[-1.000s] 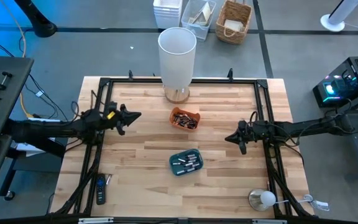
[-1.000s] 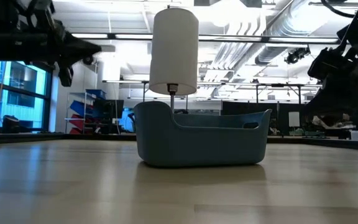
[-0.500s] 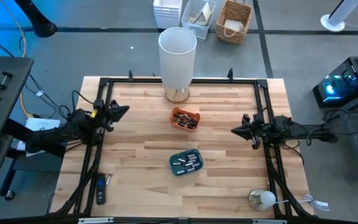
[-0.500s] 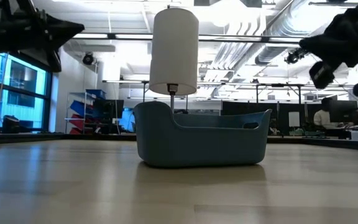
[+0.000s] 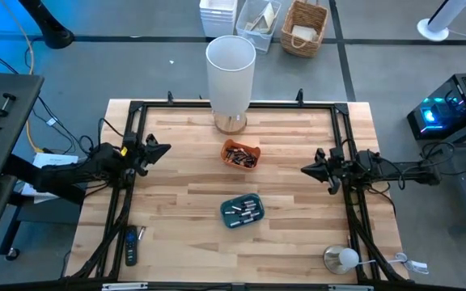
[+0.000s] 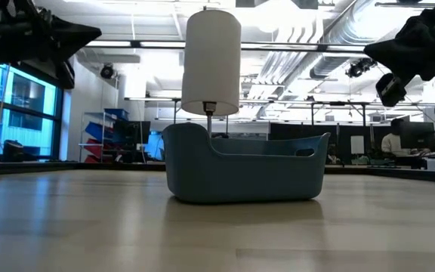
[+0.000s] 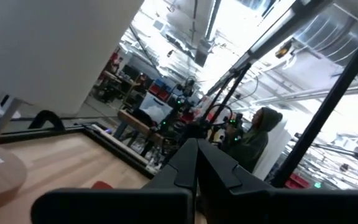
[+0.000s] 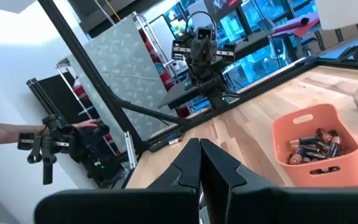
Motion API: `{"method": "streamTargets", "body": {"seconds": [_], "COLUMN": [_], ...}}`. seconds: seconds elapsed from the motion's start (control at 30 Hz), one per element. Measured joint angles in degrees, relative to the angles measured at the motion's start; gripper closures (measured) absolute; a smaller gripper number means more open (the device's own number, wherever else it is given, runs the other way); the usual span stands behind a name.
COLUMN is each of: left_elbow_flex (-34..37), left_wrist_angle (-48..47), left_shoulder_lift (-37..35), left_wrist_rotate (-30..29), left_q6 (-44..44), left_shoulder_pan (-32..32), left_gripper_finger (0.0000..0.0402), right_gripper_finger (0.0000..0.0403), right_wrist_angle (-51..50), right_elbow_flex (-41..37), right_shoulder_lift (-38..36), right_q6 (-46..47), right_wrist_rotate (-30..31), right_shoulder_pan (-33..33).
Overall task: Sort batteries
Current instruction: Return to Home Position
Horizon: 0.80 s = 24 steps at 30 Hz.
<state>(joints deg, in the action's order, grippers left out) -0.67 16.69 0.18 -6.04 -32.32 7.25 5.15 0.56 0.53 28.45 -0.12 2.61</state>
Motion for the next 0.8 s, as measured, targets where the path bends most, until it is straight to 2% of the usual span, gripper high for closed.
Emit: {"method": "streamTargets", "body": {"seconds": [0.57,0.8], "left_elbow_flex": [0.0,0.0], "left_wrist_angle": [-2.29,-13.9], "left_shoulder_lift": [0.05,0.01], "left_wrist_rotate": [-0.05,-0.13], "left_q6": [0.12,12.9], "left_shoulder_pan": [-0.52,-4.69], "left_gripper_finger": [0.0401,0.0401], "right_gripper_finger": [0.0402,0.0402], "right_wrist_angle": [-0.25,-0.25], "right_elbow_flex": [-0.02,-0.02], "right_shoulder_lift": [0.28,0.27], "right_q6": [0.0,0.0], "right_wrist_rotate": [-0.04,-0.07], "right_shoulder_pan": [0.0,0.0]}}
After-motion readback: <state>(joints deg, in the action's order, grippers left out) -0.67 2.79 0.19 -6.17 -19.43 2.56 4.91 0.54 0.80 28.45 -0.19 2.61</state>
